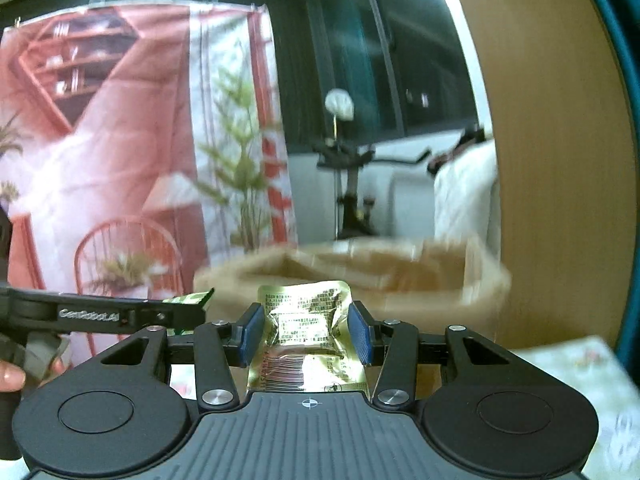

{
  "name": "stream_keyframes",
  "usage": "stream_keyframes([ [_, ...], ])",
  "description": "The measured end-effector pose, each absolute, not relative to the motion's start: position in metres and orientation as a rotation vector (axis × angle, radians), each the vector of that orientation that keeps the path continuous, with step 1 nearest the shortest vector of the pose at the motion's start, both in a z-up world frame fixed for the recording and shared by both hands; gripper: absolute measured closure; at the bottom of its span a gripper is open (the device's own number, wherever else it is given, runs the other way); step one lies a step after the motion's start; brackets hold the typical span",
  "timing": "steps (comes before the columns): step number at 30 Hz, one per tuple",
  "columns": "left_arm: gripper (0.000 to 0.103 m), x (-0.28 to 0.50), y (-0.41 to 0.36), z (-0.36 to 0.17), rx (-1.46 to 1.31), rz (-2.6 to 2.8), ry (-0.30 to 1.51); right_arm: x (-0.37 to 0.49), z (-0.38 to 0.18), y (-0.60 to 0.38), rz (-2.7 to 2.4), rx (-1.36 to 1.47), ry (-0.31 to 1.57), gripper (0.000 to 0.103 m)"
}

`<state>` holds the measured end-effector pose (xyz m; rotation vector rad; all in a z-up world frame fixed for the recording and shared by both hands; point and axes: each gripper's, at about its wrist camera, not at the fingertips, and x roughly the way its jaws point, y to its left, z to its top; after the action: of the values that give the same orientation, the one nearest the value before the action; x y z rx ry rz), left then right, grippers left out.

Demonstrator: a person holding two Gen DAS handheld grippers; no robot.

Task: Organize snacks
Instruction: 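Carry both packets over the box and open both tools to drop them in, then withdraw both open tools and bring them down to the blue-wrapped candy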

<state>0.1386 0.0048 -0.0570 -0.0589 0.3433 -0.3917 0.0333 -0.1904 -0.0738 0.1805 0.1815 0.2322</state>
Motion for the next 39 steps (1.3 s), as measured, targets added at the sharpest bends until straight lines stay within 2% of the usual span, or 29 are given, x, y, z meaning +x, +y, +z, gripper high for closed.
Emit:
stream_keyframes([
  [5,0.044,0.172,-0.012,-0.035,-0.042,-0.410,0.301,0.066,-0.044,-0.211,0.214,0.144,0.133,0.061],
  [11,0.044,0.236,-0.038,-0.040,-0.025,-0.406,0.369,0.138,-0.046,-0.221,0.152,0.154,0.231,0.060],
  [13,0.043,0.252,-0.045,-0.048,-0.023,-0.393,0.397,0.154,-0.054,-0.223,0.140,0.172,0.270,0.057],
  [17,0.026,0.271,-0.046,-0.061,0.005,-0.377,0.462,0.167,-0.068,-0.221,0.118,0.178,0.331,0.048],
  [19,0.025,0.269,-0.039,-0.063,-0.005,-0.379,0.458,0.162,-0.071,-0.222,0.121,0.186,0.326,0.042],
  [32,0.026,0.197,-0.008,-0.045,-0.014,-0.405,0.430,0.084,-0.058,-0.241,0.174,0.183,0.301,0.042],
  [39,0.027,0.154,-0.005,-0.067,-0.015,-0.464,0.467,0.035,-0.080,-0.242,0.176,0.158,0.346,0.043],
])
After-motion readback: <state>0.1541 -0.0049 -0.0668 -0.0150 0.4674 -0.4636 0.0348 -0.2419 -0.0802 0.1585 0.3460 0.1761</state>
